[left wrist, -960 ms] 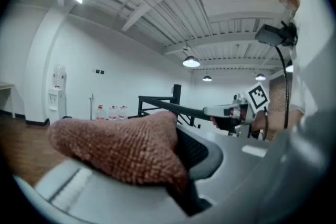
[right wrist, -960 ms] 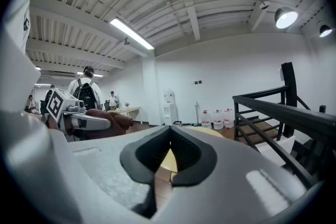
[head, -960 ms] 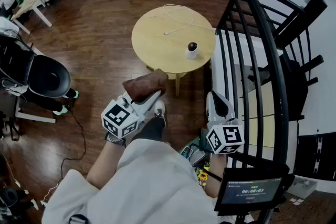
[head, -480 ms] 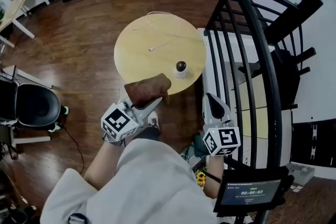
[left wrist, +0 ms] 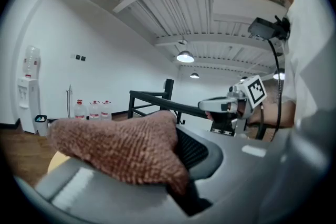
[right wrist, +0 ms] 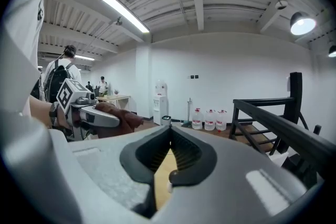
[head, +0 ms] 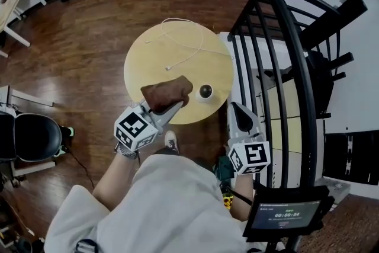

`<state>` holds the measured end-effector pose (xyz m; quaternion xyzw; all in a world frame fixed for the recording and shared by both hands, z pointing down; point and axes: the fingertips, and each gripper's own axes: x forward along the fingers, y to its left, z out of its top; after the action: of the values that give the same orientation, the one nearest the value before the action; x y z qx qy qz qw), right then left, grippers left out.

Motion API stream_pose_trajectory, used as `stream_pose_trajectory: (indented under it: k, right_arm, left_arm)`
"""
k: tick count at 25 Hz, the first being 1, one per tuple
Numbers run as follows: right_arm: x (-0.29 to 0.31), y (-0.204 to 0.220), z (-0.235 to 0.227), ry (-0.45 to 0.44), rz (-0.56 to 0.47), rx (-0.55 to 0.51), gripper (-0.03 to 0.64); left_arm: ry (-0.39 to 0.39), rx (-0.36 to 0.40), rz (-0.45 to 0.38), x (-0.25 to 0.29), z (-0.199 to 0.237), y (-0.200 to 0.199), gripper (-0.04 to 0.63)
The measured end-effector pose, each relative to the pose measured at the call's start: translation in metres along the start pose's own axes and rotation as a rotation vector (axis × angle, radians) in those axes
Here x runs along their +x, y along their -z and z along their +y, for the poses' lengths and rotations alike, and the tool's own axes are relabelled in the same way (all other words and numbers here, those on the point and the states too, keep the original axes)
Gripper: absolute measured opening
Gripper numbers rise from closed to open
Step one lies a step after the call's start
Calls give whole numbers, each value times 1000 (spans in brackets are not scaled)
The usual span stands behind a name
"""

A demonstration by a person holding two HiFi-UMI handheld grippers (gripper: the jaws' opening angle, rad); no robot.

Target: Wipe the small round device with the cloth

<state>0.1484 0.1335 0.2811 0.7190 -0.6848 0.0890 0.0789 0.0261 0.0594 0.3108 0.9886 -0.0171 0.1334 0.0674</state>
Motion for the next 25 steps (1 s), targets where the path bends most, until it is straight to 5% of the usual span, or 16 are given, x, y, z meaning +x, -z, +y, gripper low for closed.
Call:
stream_pose_trajectory:
  k: [6, 9, 16, 25]
  right_arm:
    - [11, 12, 8, -95, 52, -22, 5]
    - [15, 40, 14, -174, 173, -134, 185]
    - [33, 128, 16, -321, 419, -318, 253]
    - [87, 219, 11, -460, 513, -246, 323]
  left_arm:
    - [20, -131, -51, 17, 14, -4, 44]
    - [40, -157, -21, 31, 9, 3, 44]
    - [-17, -273, 29, 51, 21, 30, 44]
    - [-50, -341, 136, 75, 35, 64, 46]
